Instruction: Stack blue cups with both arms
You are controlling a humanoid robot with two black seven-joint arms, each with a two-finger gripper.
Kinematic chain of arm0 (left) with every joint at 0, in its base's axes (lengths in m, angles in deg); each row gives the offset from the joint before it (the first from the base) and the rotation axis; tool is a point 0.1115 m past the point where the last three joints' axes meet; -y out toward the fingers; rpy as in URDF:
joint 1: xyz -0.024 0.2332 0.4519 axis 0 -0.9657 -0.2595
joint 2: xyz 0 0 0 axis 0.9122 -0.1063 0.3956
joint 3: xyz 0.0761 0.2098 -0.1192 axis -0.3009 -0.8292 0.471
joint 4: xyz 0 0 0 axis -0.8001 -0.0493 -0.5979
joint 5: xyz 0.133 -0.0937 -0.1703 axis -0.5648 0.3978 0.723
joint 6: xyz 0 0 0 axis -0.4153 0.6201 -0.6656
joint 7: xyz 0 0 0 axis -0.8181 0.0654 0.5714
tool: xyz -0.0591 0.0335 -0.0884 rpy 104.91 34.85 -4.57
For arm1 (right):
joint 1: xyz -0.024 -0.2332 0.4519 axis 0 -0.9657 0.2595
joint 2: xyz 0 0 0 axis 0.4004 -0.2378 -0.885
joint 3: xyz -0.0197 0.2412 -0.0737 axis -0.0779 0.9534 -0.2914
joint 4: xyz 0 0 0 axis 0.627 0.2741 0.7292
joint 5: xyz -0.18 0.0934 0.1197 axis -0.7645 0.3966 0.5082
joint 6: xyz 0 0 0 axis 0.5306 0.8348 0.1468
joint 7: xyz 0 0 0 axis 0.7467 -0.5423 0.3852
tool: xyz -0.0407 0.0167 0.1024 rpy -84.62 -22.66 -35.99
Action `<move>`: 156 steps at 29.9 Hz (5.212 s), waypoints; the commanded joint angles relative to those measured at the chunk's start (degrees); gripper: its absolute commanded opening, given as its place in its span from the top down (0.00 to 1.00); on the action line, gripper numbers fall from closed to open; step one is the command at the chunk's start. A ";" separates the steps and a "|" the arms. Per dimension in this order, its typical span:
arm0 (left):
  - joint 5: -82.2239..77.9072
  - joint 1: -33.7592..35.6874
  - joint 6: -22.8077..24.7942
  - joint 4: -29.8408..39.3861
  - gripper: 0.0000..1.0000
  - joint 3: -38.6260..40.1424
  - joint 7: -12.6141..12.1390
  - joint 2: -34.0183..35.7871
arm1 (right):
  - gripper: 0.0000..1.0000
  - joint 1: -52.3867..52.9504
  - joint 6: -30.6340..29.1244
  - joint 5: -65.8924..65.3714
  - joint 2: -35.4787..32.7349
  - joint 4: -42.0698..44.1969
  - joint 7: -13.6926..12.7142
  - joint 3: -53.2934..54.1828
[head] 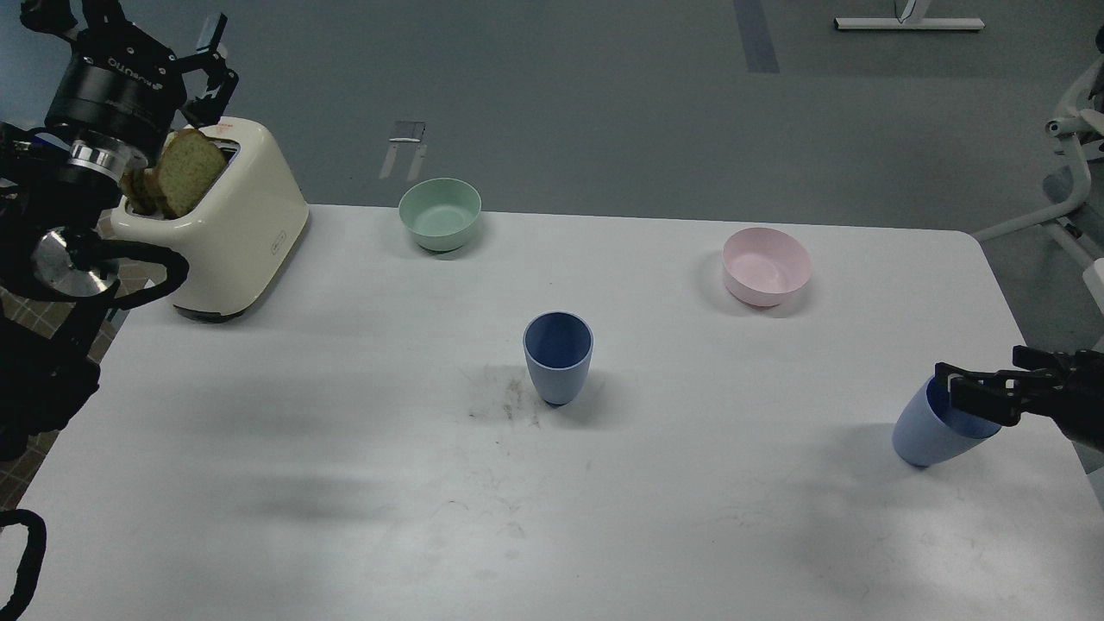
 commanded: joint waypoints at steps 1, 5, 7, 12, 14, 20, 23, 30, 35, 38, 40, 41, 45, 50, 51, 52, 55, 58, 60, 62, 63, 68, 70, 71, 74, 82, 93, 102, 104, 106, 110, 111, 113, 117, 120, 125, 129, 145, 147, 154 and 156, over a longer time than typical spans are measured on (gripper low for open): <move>-0.10 0.21 -0.12 0.15 0.03 -0.11 -0.09 -0.64 | 0.03 -0.71 -0.01 -2.29 0.79 0.98 0.02 -0.03; -0.10 0.13 -0.39 1.12 0.03 -0.20 -0.09 -0.90 | 0.06 -1.24 -0.01 -2.30 1.22 2.30 0.02 -0.03; -0.10 -0.31 -0.56 2.78 0.03 -0.29 -0.09 -0.73 | 0.08 -1.51 -0.01 -2.30 1.92 2.39 -0.07 0.24; -0.10 -0.40 -0.65 3.58 0.03 -0.73 -0.27 -0.38 | 0.26 -1.51 -0.01 -2.38 3.59 3.88 -0.16 0.68; -0.10 -0.40 -0.65 3.58 0.03 -0.82 -0.27 -0.29 | 0.44 -1.51 -0.01 -2.38 4.21 3.88 -0.16 0.68; -0.10 -0.40 -0.74 3.58 0.03 -0.82 -0.27 0.24 | 0.82 -1.42 -0.01 -2.38 3.95 3.71 -0.34 0.68; -0.18 -0.40 -0.74 3.58 0.03 -0.91 -0.27 0.15 | 1.00 -1.42 -0.01 -2.38 4.21 4.14 -0.51 0.94; -0.27 -0.40 -0.74 3.67 0.03 -0.91 -0.27 -0.02 | 1.00 -0.89 -0.01 -0.98 4.04 3.44 -0.60 4.44; -0.27 -0.40 -0.74 3.67 0.03 -0.91 -0.35 0.15 | 1.00 1.46 -0.01 3.93 3.77 1.52 -0.60 10.16; -0.27 -0.40 -0.74 3.67 0.03 -0.91 -0.35 0.06 | 1.00 7.78 -0.01 8.06 3.60 -0.77 -0.86 10.08; -0.27 -0.40 -0.74 3.76 0.03 -0.91 -0.36 0.06 | 1.00 12.98 -0.01 10.00 3.86 -2.18 -0.95 9.64; -0.27 -0.40 -0.74 3.76 0.03 -0.91 -0.36 0.06 | 1.00 16.04 -0.01 10.27 4.30 -3.14 -1.04 9.38; -0.27 -0.40 -0.65 3.85 0.03 -0.91 -0.36 0.06 | 1.00 23.79 -0.01 10.27 9.91 -4.64 -1.48 4.29; -0.36 -0.40 -0.21 3.58 0.03 -0.82 -0.44 0.50 | 1.00 38.63 -0.01 10.27 17.90 -4.56 -2.79 -12.20; -0.36 -0.40 -0.21 3.58 0.03 -0.82 -0.44 0.50 | 1.00 38.66 -0.01 10.27 17.92 -4.56 -2.80 -12.24; -0.36 -0.40 -0.13 3.58 0.03 -0.90 -0.44 0.59 | 1.00 41.53 -0.01 10.27 20.01 -4.47 -3.06 -16.51; -0.54 -0.49 -0.04 3.58 0.03 -0.91 -0.44 0.59 | 1.00 45.94 -0.01 9.92 24.06 -4.12 -3.59 -25.57; -0.80 -0.49 0.05 3.58 0.03 -0.91 -0.36 0.68 | 1.00 47.62 -0.01 9.83 25.13 -3.16 -3.76 -31.11; -0.89 -0.40 0.14 3.67 0.03 -0.91 -0.36 0.77 | 1.00 48.76 -0.01 9.75 25.22 -2.36 -3.76 -34.56; -0.89 -0.40 0.93 3.67 0.03 -0.91 -0.36 0.86 | 1.00 49.47 -0.01 9.66 24.87 -1.57 -3.76 -37.63; -0.89 -0.49 1.10 3.67 0.03 -0.91 -0.36 0.86 | 1.00 49.64 -0.01 9.66 24.87 -1.39 -3.76 -37.99; -0.89 -0.49 1.19 3.67 0.03 -0.91 -0.36 0.86 | 1.00 49.73 -0.01 9.66 24.69 -0.86 -5.08 -38.79; -0.89 -0.49 1.11 3.67 0.03 -0.91 -0.36 0.86 | 1.00 49.65 -0.01 9.66 24.69 -0.69 -5.87 -38.79; -0.89 -0.40 1.11 3.67 0.03 -0.91 -0.36 0.86 | 1.00 49.65 -0.01 9.66 24.78 -0.60 -6.05 -38.79; -0.89 -0.40 1.19 3.67 0.03 -0.91 -0.36 0.86 | 1.00 49.73 -0.01 9.48 25.22 -0.25 -6.31 -38.79; -0.89 -0.40 1.11 3.67 0.03 -0.91 -0.36 0.86 | 1.00 49.65 -0.01 9.04 27.85 2.30 -6.93 -38.87; -0.89 -0.49 1.19 3.67 0.03 -0.91 -0.36 0.77 | 1.00 49.38 -0.01 8.87 28.03 3.53 -6.93 -40.81; -0.89 -0.31 1.19 3.67 0.03 -0.91 -0.36 0.50 | 1.00 49.47 -0.01 8.87 29.52 4.76 -7.01 -40.98; -0.89 -0.31 1.19 3.67 0.03 -0.91 -0.36 0.50 | 1.00 49.30 -0.01 8.87 29.61 4.85 -7.10 -41.07; -0.89 -0.31 1.19 3.67 0.03 -0.91 -0.36 0.07 | 1.00 49.21 -0.01 8.52 29.96 5.20 -7.71 -41.33; -0.89 -0.31 1.11 3.67 0.03 -0.91 -0.36 -0.11 | 0.97 49.38 -0.01 8.25 30.32 5.64 -8.07 -42.13; -0.89 -0.31 1.11 3.67 0.03 -0.91 -0.36 -0.11 | 0.96 49.38 -0.01 8.25 30.32 5.64 -8.07 -42.13; -0.89 -0.31 1.11 3.67 0.03 -0.91 -0.36 -0.02 | 0.92 49.38 -0.01 8.25 30.32 5.64 -8.07 -42.21; -0.89 -0.31 1.19 3.67 0.03 -0.91 -0.36 0.06 | 0.80 49.12 -0.01 8.25 30.67 5.64 -8.07 -42.13; -0.89 -0.31 1.19 3.67 0.03 -0.91 -0.36 0.06 | 0.52 49.03 -0.01 8.34 31.46 5.73 -8.07 -42.04; -0.89 -0.31 1.19 3.67 0.03 -0.91 -0.35 0.06 | 0.45 49.03 -0.01 8.34 31.46 5.82 -8.07 -41.95; -0.89 -0.31 1.19 3.67 0.03 -0.91 -0.36 0.24 | 0.41 48.85 -0.01 8.34 31.46 5.64 -8.07 -41.69; -0.98 -0.23 1.19 3.85 0.03 -0.91 -0.44 0.68 | 0.00 48.15 -0.01 12.10 32.60 7.65 -7.98 -5.00; -0.98 -0.23 1.19 3.85 0.03 -0.91 -0.44 0.59 | 0.00 48.24 -0.01 17.09 33.74 9.76 -7.98 2.65; -0.98 0.21 2.42 3.76 0.03 -0.91 -0.27 0.59 | 0.00 49.21 -0.01 31.97 32.87 18.90 -7.98 17.01; -0.98 0.39 2.86 3.67 0.03 -0.82 -0.27 0.59 | 0.00 48.94 -0.01 34.52 31.73 20.75 -7.98 20.70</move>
